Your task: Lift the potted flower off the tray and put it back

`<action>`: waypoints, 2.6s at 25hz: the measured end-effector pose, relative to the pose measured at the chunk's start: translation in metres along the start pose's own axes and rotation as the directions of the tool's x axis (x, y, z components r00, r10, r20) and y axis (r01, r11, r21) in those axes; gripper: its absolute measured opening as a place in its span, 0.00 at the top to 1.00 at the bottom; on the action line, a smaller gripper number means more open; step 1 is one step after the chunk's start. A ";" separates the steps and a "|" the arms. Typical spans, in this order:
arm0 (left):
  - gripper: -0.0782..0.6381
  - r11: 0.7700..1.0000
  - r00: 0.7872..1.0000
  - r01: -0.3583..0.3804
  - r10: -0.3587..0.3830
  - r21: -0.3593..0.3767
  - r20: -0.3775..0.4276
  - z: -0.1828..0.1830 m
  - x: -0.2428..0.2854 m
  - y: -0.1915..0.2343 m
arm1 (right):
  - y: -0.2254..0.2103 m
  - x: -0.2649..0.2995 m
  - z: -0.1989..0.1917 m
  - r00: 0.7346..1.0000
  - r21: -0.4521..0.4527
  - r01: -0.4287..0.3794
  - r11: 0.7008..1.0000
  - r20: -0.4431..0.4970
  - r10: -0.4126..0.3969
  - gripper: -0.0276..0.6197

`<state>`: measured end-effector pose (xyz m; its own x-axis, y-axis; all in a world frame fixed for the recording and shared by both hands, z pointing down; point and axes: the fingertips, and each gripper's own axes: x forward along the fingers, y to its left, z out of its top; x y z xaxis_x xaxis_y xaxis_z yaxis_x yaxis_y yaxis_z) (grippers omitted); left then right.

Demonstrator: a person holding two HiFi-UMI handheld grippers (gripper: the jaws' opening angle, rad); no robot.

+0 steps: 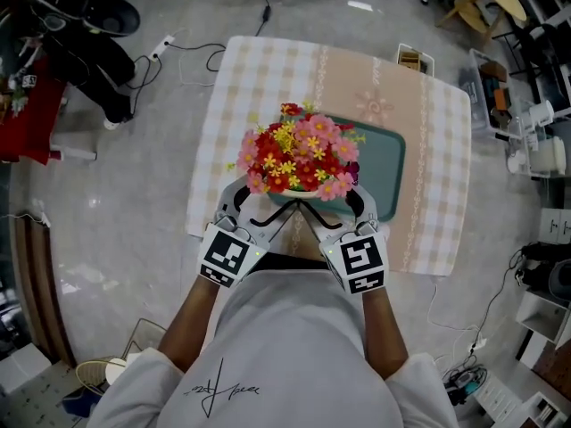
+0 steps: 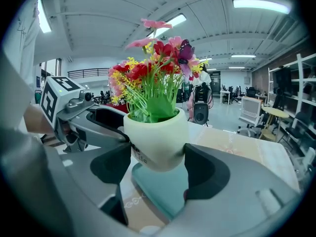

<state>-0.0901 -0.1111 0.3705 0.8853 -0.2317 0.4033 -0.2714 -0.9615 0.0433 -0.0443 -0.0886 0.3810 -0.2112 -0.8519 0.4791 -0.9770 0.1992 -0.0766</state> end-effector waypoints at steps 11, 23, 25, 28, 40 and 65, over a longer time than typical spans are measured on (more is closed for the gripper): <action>0.49 1.000 1.000 0.017 -0.018 0.017 0.021 0.012 -0.010 -0.012 | 0.005 -0.019 0.008 1.000 -0.003 0.028 1.000 0.014 -0.028 0.42; 0.49 1.000 0.999 0.021 -0.022 0.018 0.032 0.022 -0.020 -0.029 | 0.010 -0.041 0.010 0.999 -0.001 0.033 0.999 0.028 -0.033 0.42; 0.49 1.000 0.999 0.021 -0.022 0.022 0.033 0.024 -0.021 -0.033 | 0.010 -0.044 0.009 0.999 -0.001 0.035 0.999 0.029 -0.035 0.42; 0.49 0.999 0.999 0.025 -0.026 0.028 0.039 0.026 -0.020 -0.038 | 0.008 -0.050 0.009 0.999 0.000 0.041 0.999 0.031 -0.041 0.42; 0.50 0.998 0.996 0.041 -0.045 0.049 0.082 0.037 -0.017 -0.042 | 0.001 -0.059 0.016 0.995 -0.003 0.080 0.997 0.060 -0.080 0.42; 0.49 0.993 0.991 0.097 -0.102 0.066 0.082 0.040 -0.004 -0.038 | -0.009 -0.055 0.014 0.991 0.044 0.113 0.993 0.064 -0.116 0.42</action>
<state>-0.0679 -0.0795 0.3309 0.9362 -0.1438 0.3208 -0.1590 -0.9870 0.0218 -0.0242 -0.0501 0.3430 -0.0984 -0.8984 0.4280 -0.9949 0.0802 -0.0605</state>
